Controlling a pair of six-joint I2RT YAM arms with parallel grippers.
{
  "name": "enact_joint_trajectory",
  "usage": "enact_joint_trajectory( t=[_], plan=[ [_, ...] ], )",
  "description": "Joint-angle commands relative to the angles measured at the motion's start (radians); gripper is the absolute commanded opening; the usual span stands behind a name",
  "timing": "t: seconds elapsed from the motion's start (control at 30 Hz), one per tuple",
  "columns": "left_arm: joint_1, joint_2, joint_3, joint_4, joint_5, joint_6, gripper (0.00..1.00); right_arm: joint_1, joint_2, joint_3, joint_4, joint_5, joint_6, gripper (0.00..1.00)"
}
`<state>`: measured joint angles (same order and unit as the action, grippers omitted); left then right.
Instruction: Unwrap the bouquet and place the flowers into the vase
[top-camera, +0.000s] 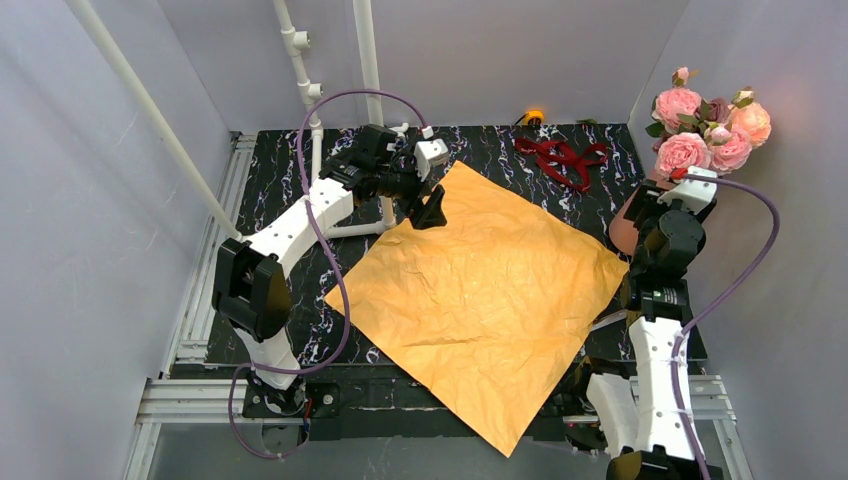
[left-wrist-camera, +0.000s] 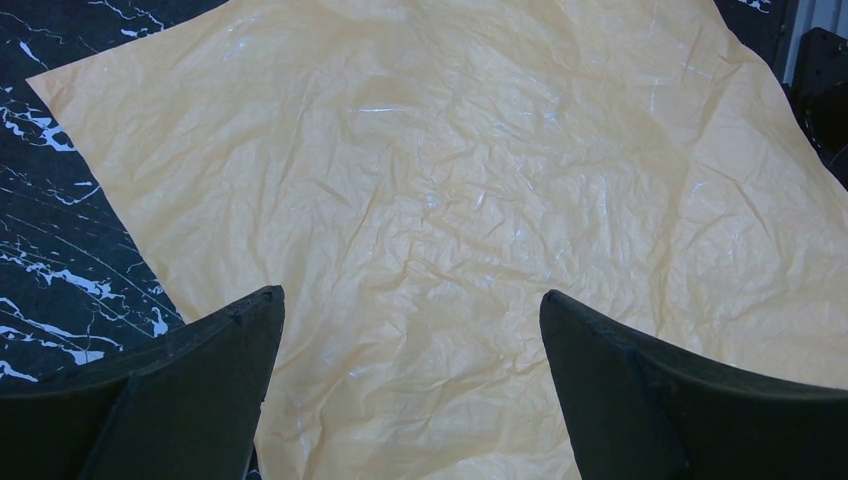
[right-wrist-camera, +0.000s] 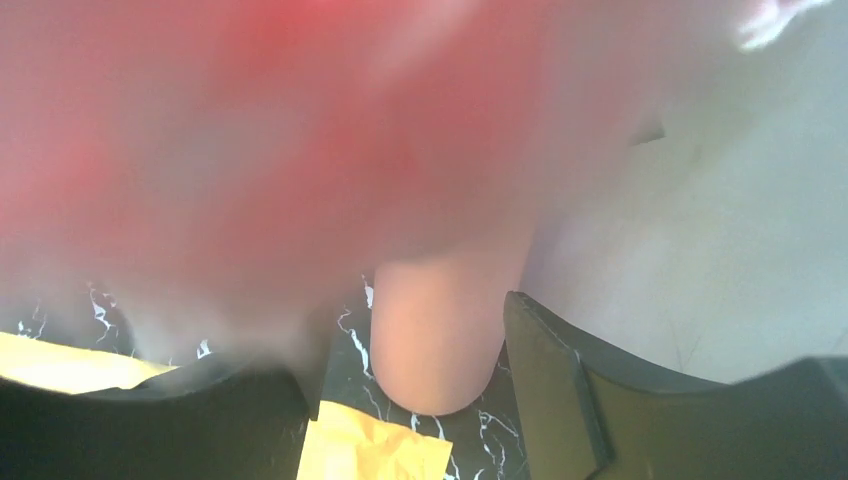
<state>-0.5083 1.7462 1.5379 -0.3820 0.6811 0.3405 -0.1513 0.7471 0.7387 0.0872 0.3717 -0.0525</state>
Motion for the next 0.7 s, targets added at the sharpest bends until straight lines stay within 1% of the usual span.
enact_joint_trajectory(
  t=[0.0, 0.2, 0.33, 0.47, 0.57, 0.67],
  plan=[
    [-0.001, -0.018, -0.025, -0.015, 0.007, 0.013, 1.0, -0.005, -0.069, -0.032, -0.068, -0.074, -0.015, 0.72],
    [-0.001, -0.046, -0.072, -0.001, -0.01, 0.014, 1.0, -0.006, -0.138, -0.065, -0.15, -0.18, -0.064, 0.77],
    [-0.001, -0.074, -0.109, 0.014, -0.035, 0.011, 1.0, -0.006, -0.182, -0.083, -0.192, -0.284, -0.151, 0.83],
    [0.0, -0.103, -0.149, 0.031, -0.083, -0.037, 1.0, -0.006, -0.219, -0.097, -0.235, -0.395, -0.239, 0.89],
    [0.006, -0.126, -0.178, 0.027, -0.112, -0.081, 1.0, -0.006, -0.219, -0.085, -0.315, -0.502, -0.32, 0.93],
    [0.025, -0.162, -0.231, 0.025, -0.149, -0.138, 1.0, -0.006, -0.177, -0.057, -0.448, -0.566, -0.415, 0.96]
  ],
)
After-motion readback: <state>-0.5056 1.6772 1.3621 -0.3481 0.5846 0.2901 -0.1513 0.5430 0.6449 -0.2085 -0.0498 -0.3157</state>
